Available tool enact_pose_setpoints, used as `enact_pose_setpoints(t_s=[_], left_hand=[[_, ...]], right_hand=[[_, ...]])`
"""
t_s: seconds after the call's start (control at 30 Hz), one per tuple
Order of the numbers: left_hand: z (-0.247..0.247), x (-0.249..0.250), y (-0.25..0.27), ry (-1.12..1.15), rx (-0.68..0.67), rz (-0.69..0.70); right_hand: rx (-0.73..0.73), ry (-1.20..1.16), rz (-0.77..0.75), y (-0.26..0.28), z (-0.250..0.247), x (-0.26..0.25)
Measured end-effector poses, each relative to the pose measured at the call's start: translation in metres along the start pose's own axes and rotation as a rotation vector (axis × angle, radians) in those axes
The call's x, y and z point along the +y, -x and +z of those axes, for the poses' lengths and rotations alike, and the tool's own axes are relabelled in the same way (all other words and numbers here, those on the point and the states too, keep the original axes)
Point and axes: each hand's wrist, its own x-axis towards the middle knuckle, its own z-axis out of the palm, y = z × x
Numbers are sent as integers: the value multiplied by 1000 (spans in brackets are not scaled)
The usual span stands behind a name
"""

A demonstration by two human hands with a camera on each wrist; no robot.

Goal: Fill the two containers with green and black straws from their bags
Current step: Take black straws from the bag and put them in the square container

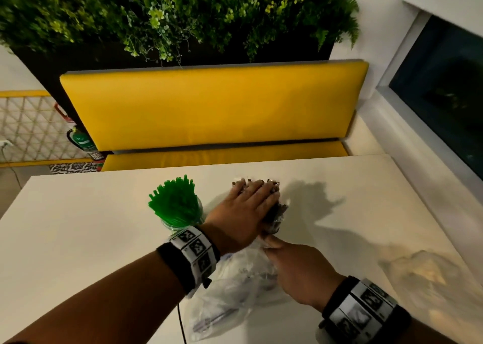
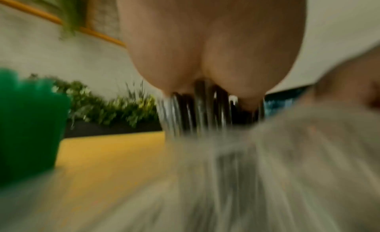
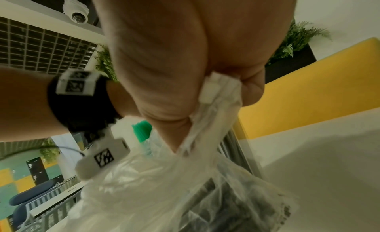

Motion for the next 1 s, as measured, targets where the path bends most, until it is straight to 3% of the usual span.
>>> enact_pose_setpoints(t_s=[0.1, 0.27, 0.33, 0.4, 0.47, 0.6, 0.67, 0.83, 1.0], left_hand=[[-7, -7, 3, 99, 25, 3], [-56, 5, 53, 277, 505, 76], [-53, 16, 81, 372, 399, 119], [-32, 26, 99, 354, 91, 101], [1, 33, 110, 376, -114, 34], [37, 40, 108, 768, -143, -115], [56, 42, 111, 860, -199, -150], [77, 51, 114, 816, -404, -306], [89, 64, 112, 456, -521, -450]], right_hand=[[-6, 8, -2, -3, 0, 0], [-45, -22, 25, 1, -6, -3], [-24, -9, -2, 5, -4, -7], [25, -65, -62, 9, 0, -13], [56, -212, -130, 11, 2, -21], [7, -489, -220, 6, 6, -35], [18, -592, -230, 5, 10, -39], [130, -739, -226, 12, 12, -47], [137, -849, -276, 26, 13, -66]])
